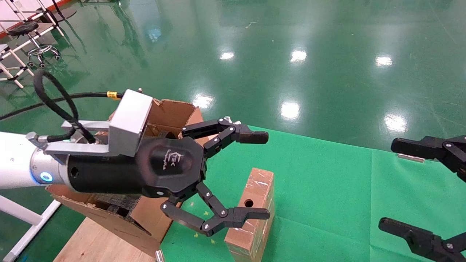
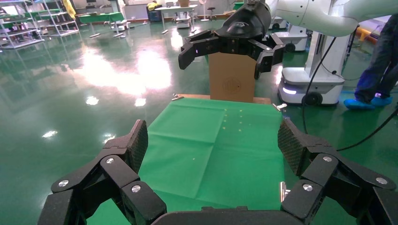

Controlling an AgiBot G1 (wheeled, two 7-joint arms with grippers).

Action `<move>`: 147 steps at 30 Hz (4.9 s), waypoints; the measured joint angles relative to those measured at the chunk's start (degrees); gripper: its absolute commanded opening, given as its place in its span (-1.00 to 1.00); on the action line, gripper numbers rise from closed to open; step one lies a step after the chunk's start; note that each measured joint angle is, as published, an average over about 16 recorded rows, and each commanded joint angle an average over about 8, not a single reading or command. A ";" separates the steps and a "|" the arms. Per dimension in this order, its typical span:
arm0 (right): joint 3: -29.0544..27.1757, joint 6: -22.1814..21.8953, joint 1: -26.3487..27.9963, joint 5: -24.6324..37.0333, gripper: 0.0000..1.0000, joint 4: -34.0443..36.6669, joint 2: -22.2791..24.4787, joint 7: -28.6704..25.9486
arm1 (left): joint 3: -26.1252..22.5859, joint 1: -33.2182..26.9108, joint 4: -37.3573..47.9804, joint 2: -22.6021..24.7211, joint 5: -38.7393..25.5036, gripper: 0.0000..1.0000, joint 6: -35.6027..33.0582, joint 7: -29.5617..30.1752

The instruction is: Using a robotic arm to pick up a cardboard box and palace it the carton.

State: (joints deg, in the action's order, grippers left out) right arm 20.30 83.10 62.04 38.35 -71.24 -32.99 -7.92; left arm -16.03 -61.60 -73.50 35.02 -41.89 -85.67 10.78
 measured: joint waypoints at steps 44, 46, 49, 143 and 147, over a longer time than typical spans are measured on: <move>0.00 0.00 0.00 0.00 -1.00 0.00 0.00 0.00 | -9.66 -11.30 -1.42 0.70 -13.39 1.00 -1.70 18.73; 0.00 0.00 0.00 0.00 -1.00 0.00 0.00 0.00 | -11.63 -13.71 -1.74 1.24 -15.87 1.00 -2.28 22.13; 0.00 0.00 0.00 0.00 -1.00 0.01 0.00 0.00 | -14.45 -17.10 -2.12 2.15 -19.27 1.00 -3.15 26.67; 0.00 -0.04 -0.02 0.00 1.00 0.04 0.02 0.02 | -60.79 -49.52 -3.31 21.12 -41.43 -1.00 -0.42 84.61; 0.00 -0.04 -0.02 0.00 1.00 0.04 0.02 0.02 | -60.77 -49.53 -3.31 21.10 -41.42 -1.00 -0.45 84.61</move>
State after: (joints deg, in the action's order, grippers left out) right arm 20.30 83.07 62.02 38.35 -71.19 -32.96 -7.91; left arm -76.80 -111.13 -76.81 56.12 -83.31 -86.12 95.39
